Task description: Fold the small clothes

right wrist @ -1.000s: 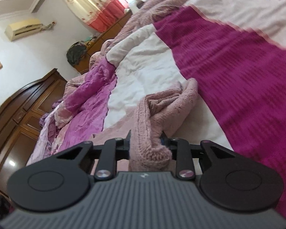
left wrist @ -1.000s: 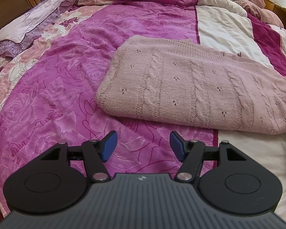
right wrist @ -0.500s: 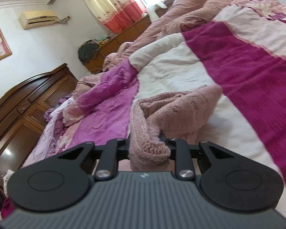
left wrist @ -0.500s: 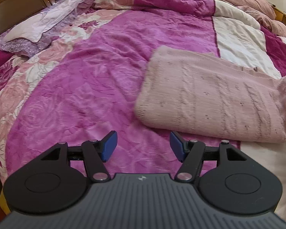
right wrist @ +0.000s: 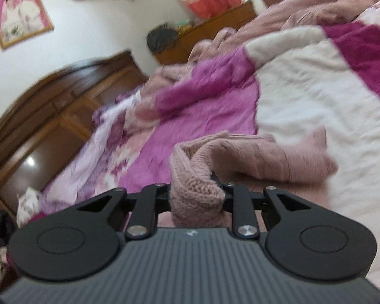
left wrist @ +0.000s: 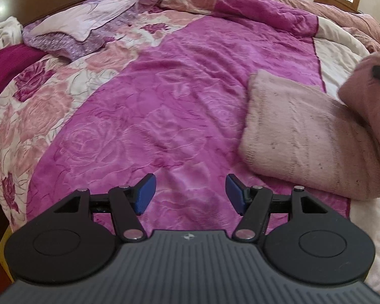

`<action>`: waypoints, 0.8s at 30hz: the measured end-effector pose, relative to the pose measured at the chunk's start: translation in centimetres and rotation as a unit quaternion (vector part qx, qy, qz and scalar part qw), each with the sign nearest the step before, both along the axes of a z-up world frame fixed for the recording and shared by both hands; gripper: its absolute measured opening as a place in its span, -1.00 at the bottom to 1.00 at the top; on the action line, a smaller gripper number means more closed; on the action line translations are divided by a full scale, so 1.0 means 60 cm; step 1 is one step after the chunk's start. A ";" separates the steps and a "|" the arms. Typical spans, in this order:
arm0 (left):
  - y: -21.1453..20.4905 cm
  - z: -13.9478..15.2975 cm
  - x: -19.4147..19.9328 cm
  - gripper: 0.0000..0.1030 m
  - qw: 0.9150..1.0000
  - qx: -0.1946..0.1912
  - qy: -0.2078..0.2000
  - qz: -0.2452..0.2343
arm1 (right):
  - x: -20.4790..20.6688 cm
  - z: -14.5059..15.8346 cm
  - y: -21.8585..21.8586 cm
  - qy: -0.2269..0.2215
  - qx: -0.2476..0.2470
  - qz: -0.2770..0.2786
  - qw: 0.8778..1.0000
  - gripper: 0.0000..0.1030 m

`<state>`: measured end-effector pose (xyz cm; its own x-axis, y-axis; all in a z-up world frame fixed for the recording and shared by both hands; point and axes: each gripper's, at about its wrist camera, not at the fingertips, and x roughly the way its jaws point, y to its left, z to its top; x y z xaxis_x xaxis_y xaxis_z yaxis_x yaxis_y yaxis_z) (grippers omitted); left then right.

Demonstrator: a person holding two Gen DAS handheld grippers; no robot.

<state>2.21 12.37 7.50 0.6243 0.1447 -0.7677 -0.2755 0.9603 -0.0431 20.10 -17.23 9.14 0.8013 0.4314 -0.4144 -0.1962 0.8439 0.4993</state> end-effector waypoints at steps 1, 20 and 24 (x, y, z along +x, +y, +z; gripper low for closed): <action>0.005 -0.002 -0.002 0.32 1.000 0.000 0.001 0.003 | 0.002 -0.010 0.015 0.006 -0.006 0.008 1.000 -0.52; 0.075 -0.015 -0.021 0.32 0.999 -0.025 -0.007 0.036 | -0.029 -0.010 0.147 -0.050 -0.123 0.085 0.988 -0.52; 0.081 -0.014 -0.024 0.32 0.999 -0.024 -0.007 0.040 | -0.032 -0.052 0.199 -0.020 -0.159 0.098 0.982 -0.50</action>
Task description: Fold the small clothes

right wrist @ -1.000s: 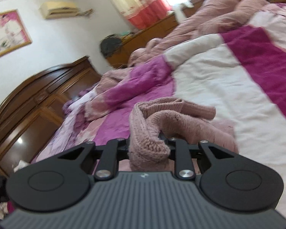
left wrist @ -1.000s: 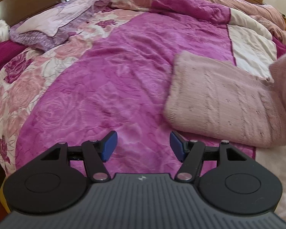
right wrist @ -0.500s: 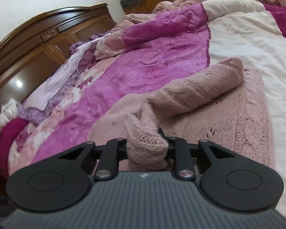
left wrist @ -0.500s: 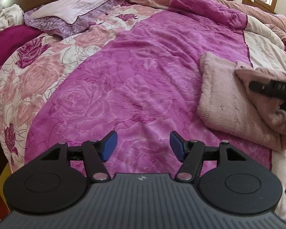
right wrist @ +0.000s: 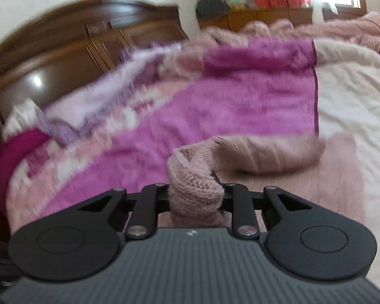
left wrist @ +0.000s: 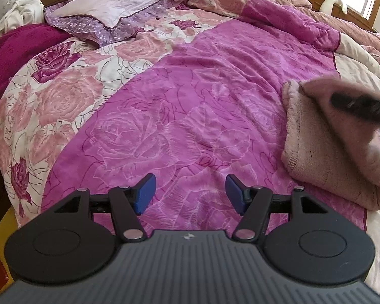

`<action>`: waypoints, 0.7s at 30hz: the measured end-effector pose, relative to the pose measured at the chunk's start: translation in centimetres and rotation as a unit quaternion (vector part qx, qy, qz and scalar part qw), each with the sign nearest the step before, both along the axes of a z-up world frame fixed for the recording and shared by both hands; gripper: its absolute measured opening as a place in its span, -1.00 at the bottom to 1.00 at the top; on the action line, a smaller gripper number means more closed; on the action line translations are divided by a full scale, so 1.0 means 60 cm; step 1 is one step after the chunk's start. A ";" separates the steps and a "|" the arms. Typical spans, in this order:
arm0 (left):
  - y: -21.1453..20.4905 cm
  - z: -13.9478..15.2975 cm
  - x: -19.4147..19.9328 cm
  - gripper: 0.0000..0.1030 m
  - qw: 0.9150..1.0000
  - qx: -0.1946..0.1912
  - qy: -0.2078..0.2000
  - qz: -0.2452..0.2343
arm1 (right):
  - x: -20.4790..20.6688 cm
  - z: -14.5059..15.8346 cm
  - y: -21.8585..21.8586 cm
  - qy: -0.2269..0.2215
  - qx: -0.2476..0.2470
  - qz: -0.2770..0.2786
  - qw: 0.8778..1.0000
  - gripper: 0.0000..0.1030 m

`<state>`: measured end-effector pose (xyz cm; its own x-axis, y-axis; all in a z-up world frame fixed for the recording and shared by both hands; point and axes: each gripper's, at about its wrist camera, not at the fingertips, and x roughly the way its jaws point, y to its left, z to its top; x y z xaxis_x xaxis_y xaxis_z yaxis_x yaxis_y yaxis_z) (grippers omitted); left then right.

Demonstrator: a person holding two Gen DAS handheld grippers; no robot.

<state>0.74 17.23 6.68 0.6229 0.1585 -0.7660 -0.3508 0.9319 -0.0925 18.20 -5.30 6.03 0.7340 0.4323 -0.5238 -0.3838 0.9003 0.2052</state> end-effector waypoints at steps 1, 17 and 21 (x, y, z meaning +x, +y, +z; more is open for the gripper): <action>0.001 0.001 -0.001 0.33 1.000 0.001 0.000 -0.001 | 0.003 -0.014 0.008 0.014 -0.004 -0.001 1.000 -0.49; -0.015 0.074 0.054 0.33 0.997 0.011 -0.048 -0.058 | -0.085 0.034 -0.058 -0.008 0.028 0.035 0.999 -0.13; -0.052 0.104 0.083 0.33 0.993 0.024 -0.064 -0.094 | -0.087 0.046 -0.099 -0.020 0.029 -0.017 0.999 -0.14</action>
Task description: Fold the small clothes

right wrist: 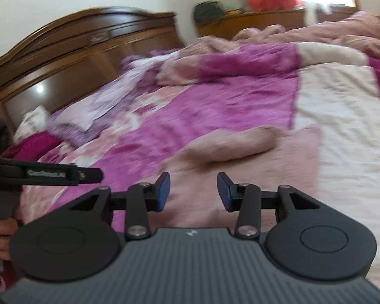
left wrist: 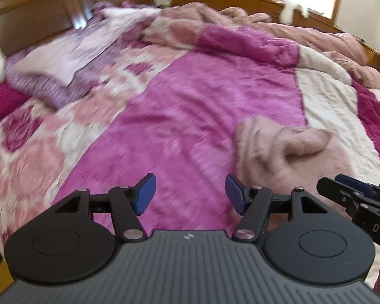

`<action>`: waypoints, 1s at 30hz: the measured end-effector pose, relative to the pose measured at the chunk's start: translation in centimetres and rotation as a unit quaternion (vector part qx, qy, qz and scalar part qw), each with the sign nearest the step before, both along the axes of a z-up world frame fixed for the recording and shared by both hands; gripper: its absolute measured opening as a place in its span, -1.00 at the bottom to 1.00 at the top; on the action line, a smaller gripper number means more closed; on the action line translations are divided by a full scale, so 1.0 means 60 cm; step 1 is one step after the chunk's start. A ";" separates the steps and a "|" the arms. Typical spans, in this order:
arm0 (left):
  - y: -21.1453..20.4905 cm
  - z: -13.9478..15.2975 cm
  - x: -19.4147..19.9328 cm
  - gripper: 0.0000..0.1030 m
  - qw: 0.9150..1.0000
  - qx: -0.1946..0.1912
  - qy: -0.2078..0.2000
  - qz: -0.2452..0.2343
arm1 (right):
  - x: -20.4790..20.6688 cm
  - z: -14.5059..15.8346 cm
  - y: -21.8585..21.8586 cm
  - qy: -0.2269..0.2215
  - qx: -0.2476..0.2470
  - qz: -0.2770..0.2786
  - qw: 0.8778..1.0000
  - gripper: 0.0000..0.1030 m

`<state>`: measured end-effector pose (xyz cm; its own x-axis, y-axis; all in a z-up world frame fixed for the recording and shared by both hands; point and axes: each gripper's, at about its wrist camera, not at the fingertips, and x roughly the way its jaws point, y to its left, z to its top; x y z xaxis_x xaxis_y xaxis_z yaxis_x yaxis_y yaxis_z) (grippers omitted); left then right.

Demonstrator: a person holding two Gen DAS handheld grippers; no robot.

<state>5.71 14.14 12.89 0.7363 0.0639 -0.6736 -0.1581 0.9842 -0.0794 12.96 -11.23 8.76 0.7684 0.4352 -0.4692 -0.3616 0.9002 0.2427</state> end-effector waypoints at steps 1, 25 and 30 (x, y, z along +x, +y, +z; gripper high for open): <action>-0.011 0.007 0.009 0.33 1.000 0.003 -0.004 -0.012 | 0.002 0.001 -0.011 -0.001 0.005 -0.015 1.000 -0.14; -0.208 -0.071 0.198 0.33 0.963 0.117 0.007 -0.241 | 0.067 -0.086 -0.149 0.115 0.125 -0.157 0.973 -0.07; -0.210 -0.099 0.225 0.12 0.966 0.114 -0.019 -0.231 | 0.072 -0.099 -0.143 0.113 0.120 -0.151 0.975 0.06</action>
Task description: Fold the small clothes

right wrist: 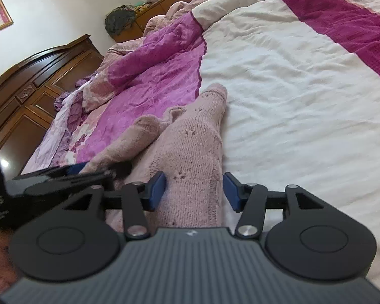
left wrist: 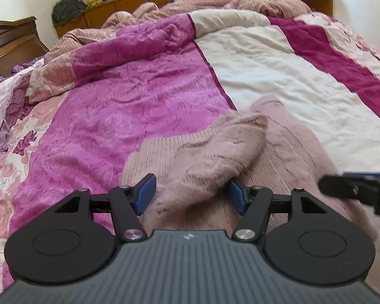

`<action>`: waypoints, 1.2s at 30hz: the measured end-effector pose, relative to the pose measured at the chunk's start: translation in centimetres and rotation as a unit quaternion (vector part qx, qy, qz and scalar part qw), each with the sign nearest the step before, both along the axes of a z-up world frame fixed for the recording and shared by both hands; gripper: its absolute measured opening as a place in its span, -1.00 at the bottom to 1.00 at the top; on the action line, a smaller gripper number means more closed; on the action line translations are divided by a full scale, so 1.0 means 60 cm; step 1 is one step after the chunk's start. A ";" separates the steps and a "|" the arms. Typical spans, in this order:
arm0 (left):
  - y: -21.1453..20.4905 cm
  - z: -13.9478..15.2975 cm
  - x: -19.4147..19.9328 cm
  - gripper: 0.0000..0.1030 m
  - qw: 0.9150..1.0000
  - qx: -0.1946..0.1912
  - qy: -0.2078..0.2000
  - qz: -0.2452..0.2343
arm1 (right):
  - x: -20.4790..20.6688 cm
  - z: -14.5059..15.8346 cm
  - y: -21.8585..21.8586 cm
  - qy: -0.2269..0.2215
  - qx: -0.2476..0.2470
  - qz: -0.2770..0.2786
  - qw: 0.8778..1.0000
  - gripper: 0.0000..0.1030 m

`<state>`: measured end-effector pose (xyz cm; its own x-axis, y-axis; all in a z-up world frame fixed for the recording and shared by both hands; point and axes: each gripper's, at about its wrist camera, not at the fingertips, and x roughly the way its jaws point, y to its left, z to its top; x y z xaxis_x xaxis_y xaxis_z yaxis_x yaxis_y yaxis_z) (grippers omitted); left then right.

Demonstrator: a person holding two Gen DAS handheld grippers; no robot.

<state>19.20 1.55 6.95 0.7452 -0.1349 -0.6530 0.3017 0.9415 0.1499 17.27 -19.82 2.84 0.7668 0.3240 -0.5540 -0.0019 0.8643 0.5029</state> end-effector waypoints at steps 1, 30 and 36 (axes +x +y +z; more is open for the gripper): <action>0.001 -0.004 0.002 -0.10 1.000 -0.007 -0.005 0.002 | 0.001 -0.001 0.001 -0.001 0.000 0.002 1.000 0.06; 0.191 -0.003 -0.051 0.48 0.968 -0.194 0.067 0.148 | -0.005 0.002 0.041 -0.011 -0.019 0.055 0.998 0.45; 0.202 -0.021 -0.066 0.60 0.959 -0.218 0.087 0.157 | 0.002 -0.029 0.018 0.015 0.059 0.042 0.997 0.57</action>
<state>15.24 13.68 5.71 0.6785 -0.2104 -0.7038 -0.0221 0.9518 -0.3059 17.40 -18.75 1.09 0.7177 0.4513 -0.5303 -0.0558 0.7963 0.6023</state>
